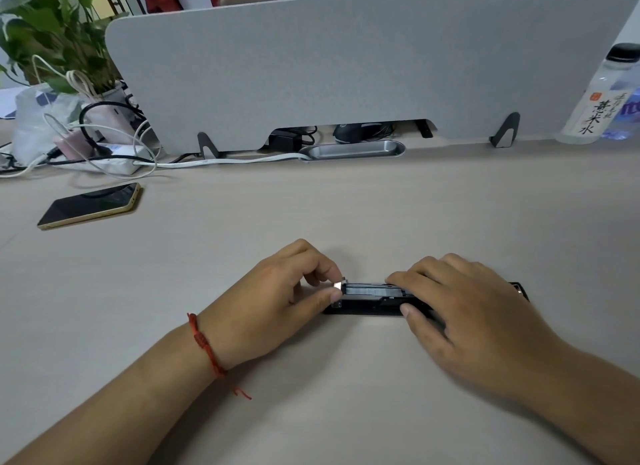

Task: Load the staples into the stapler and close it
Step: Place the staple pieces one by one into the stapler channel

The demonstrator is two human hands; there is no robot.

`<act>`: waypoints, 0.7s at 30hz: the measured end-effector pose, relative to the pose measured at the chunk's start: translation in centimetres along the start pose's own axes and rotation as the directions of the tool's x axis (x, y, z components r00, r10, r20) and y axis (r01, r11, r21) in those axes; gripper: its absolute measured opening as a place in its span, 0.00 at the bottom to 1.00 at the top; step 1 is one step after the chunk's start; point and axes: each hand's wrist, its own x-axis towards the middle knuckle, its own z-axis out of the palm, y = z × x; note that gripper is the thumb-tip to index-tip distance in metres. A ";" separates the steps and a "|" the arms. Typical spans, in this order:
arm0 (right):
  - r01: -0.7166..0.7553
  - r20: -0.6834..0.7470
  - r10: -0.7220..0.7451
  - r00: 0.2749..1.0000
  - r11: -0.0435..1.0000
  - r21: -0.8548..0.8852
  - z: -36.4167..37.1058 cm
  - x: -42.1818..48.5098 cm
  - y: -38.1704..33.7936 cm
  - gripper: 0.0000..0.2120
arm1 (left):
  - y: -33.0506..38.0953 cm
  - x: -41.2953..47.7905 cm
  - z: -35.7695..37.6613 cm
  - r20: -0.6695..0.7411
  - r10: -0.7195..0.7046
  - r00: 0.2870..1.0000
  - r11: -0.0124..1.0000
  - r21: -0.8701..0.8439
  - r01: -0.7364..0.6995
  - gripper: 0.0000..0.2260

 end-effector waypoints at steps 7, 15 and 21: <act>-0.002 0.007 0.002 1.000 1.000 -0.002 -0.1 0.0 0.0 0.15 | 0.0 -0.1 0.0 0.002 0.024 1.000 0.998 0.051 -0.025 0.04; -0.008 0.010 0.008 1.000 1.000 0.009 -0.3 0.0 -0.1 0.15 | -0.7 -0.2 0.1 -0.004 0.085 0.996 0.987 0.134 -0.084 0.09; -0.007 0.009 0.007 1.000 1.000 0.008 -0.3 0.0 -0.2 0.15 | -1.3 -0.4 -0.2 0.046 0.198 0.979 0.963 0.175 -0.203 0.08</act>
